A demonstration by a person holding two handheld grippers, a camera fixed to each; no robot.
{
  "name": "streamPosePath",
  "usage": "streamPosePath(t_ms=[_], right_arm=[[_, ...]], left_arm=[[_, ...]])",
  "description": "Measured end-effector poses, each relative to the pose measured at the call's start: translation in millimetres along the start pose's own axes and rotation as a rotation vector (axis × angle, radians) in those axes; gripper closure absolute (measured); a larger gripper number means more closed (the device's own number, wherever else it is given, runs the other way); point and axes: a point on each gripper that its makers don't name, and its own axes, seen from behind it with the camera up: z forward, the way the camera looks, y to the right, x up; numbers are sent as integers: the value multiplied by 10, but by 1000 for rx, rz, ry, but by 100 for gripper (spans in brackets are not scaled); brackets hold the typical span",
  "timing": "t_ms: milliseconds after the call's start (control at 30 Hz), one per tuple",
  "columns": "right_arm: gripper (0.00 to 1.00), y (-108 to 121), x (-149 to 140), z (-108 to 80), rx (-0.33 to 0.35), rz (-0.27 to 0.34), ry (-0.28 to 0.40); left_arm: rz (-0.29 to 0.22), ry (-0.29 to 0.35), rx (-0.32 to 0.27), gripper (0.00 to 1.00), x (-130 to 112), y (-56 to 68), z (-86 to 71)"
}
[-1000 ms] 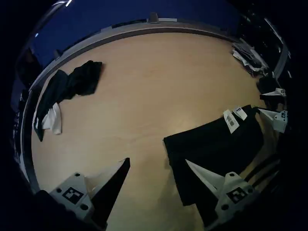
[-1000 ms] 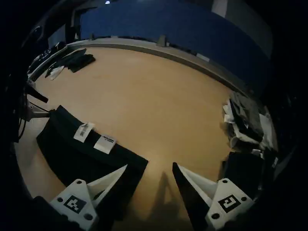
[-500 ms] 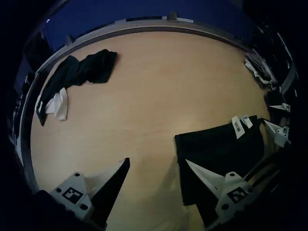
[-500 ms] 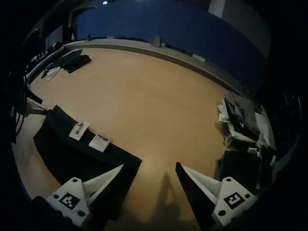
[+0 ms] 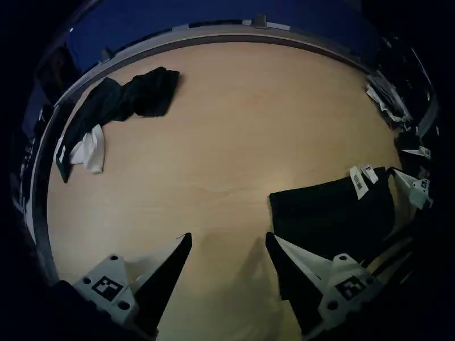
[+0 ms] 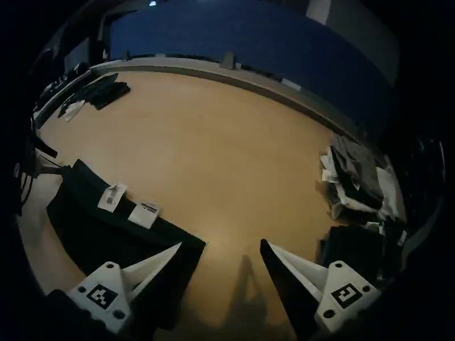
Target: Fold towel
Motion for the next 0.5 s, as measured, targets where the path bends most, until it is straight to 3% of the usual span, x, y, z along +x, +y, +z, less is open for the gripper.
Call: streamPosePath(t_ms=[267,500], right_arm=[[1,18,27,59,-7,2,-6],[0,72,58,60,-22,9,2]], left_arm=[[38,-7,-9,3,-14,39,-19],[27,-1,-1,4,24,12,-12]])
